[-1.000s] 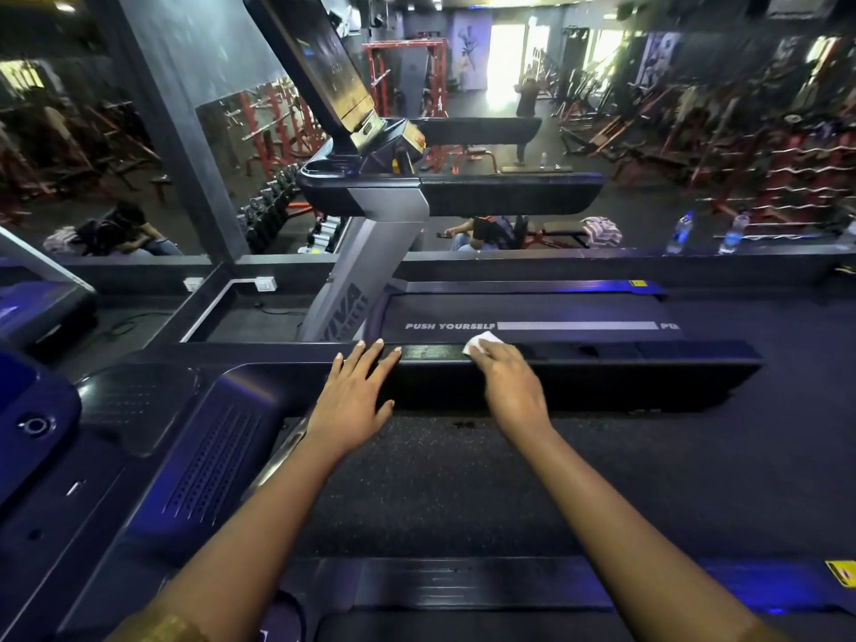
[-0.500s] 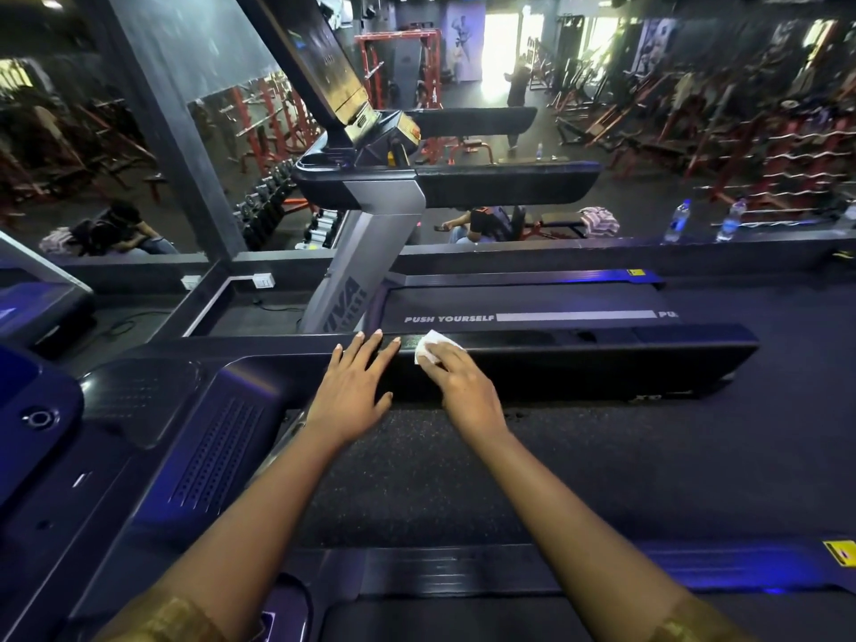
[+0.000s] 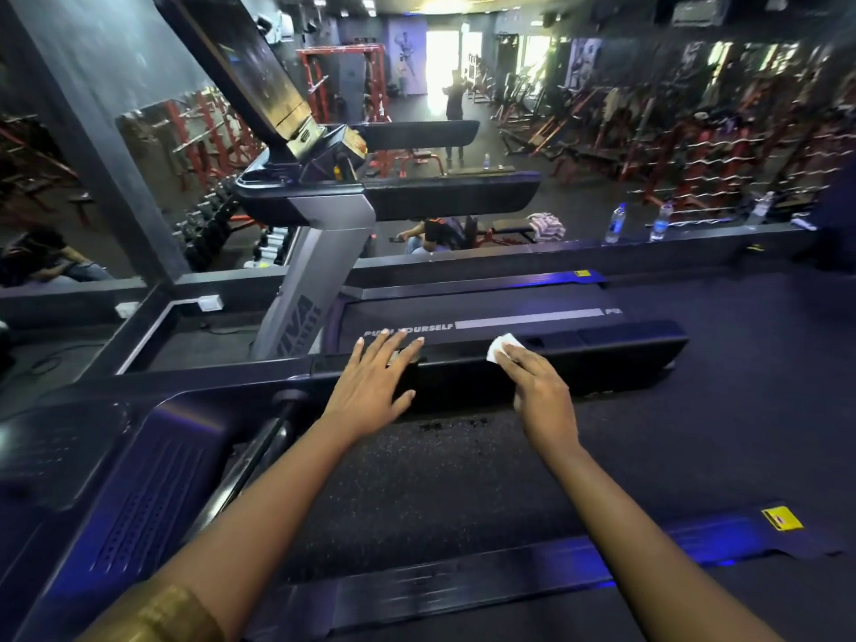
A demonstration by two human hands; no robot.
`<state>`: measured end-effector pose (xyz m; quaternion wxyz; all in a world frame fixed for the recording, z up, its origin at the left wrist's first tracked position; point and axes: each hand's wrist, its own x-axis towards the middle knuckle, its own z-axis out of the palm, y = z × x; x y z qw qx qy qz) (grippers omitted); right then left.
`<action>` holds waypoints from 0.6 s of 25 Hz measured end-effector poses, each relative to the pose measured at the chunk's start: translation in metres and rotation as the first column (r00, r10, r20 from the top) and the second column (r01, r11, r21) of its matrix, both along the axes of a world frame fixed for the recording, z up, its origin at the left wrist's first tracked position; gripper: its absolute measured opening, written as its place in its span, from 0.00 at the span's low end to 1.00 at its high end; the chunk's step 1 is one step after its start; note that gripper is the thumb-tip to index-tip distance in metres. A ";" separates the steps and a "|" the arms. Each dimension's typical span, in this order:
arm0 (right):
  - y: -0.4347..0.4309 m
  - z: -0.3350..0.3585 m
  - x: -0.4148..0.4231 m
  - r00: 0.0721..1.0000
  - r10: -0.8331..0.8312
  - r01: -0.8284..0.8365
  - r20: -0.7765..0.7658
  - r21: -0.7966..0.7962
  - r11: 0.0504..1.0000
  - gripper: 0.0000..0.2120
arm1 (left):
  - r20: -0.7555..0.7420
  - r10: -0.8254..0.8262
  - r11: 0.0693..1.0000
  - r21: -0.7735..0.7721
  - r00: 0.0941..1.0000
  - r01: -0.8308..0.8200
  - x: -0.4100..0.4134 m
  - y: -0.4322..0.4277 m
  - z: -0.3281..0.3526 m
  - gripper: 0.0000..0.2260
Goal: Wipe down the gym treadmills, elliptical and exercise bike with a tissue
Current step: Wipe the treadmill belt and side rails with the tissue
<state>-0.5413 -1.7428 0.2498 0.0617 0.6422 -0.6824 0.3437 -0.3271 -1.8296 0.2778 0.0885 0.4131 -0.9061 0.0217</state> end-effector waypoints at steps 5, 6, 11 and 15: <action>-0.035 0.014 0.051 0.991 0.106 -0.115 0.079 0.124 0.986 0.22 | 0.095 0.005 1.000 -0.020 0.996 -0.003 -0.013 -0.010 -0.014 0.36; -0.037 0.012 0.050 0.992 0.106 -0.117 0.075 0.160 0.980 0.21 | 0.089 0.002 0.999 -0.041 0.996 0.002 -0.011 -0.011 -0.016 0.36; -0.025 0.014 -0.002 0.998 -0.049 0.039 0.037 0.225 0.974 0.23 | 0.031 -0.048 0.996 -0.074 0.998 0.050 -0.011 -0.013 -0.019 0.37; -0.005 0.013 -0.042 0.981 -0.185 0.194 -0.061 0.201 0.960 0.30 | 0.001 -0.065 0.995 -0.081 0.998 0.065 -0.010 -0.013 -0.022 0.38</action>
